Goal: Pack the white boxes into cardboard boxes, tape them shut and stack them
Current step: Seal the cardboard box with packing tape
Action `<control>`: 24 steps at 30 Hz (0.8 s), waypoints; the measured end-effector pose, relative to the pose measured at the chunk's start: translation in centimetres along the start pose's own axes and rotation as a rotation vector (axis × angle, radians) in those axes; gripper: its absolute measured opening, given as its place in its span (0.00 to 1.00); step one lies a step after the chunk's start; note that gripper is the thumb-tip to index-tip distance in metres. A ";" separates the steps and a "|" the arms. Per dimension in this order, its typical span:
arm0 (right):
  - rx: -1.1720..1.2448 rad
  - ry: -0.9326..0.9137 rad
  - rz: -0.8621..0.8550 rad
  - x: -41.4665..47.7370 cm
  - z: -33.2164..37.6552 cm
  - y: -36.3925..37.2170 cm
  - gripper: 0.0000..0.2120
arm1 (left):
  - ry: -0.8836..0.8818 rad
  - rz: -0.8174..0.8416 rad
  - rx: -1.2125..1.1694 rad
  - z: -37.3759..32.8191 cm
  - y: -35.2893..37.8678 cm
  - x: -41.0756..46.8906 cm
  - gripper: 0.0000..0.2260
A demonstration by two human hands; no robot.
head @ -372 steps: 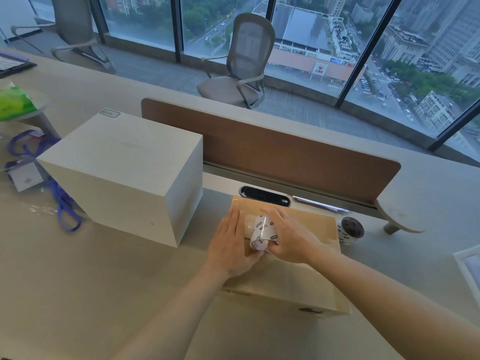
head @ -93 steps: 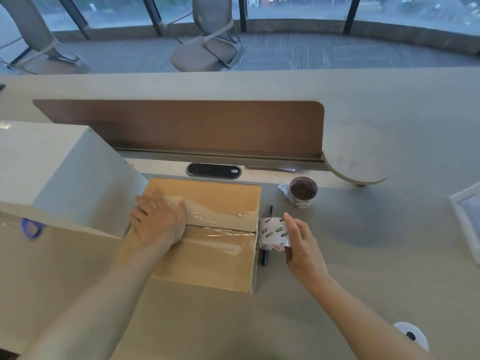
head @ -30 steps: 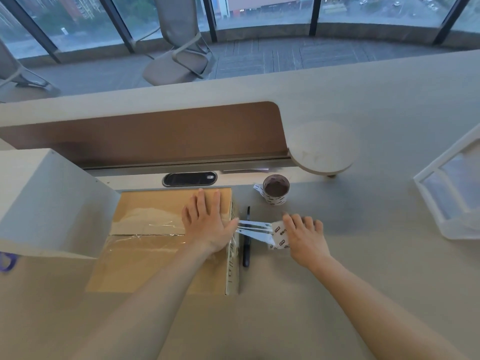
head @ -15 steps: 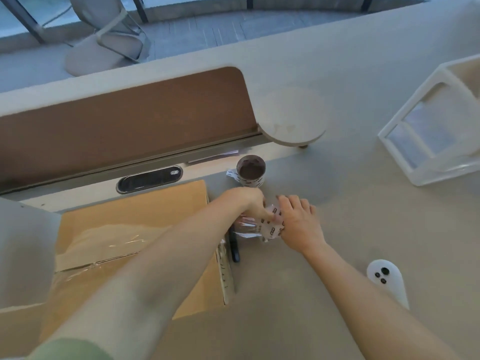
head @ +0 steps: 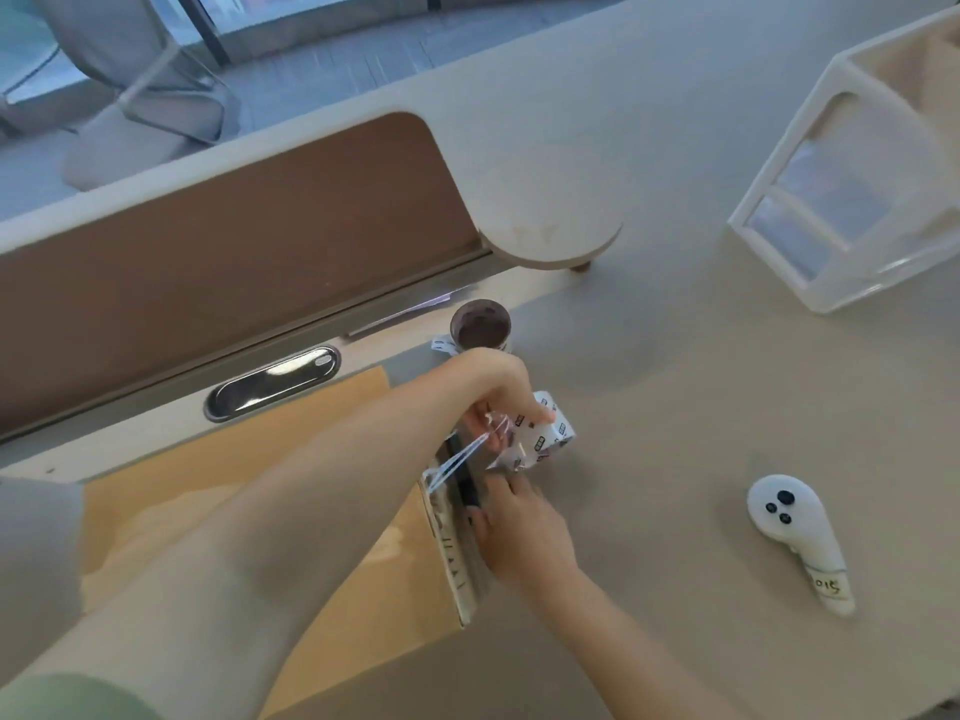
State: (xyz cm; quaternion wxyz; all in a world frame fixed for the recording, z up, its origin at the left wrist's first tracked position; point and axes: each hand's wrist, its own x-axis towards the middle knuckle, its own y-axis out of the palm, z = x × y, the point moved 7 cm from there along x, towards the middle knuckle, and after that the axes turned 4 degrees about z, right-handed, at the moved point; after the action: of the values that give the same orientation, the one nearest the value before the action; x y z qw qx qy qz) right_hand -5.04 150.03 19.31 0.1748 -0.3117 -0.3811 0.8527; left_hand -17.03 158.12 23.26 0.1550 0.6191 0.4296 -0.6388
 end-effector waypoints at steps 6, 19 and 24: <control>-0.125 0.026 -0.047 1.3 1.3 1.6 0.17 | 0.011 -0.047 0.030 0.5 -0.4 0.3 0.26; -0.282 0.291 0.112 -5.1 -6.0 -6.0 0.09 | 0.063 -0.087 -0.163 0.8 0.7 -0.4 0.21; -0.217 0.221 0.139 -9.4 -6.8 -11.8 0.08 | 0.071 -0.125 -0.063 0.6 0.3 -0.5 0.24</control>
State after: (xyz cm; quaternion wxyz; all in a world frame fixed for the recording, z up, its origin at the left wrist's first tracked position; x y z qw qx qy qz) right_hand 7.17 156.32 28.52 0.1214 -0.4464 -0.4268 0.7771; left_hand -17.15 157.34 23.53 0.1190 0.6083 0.4923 -0.6111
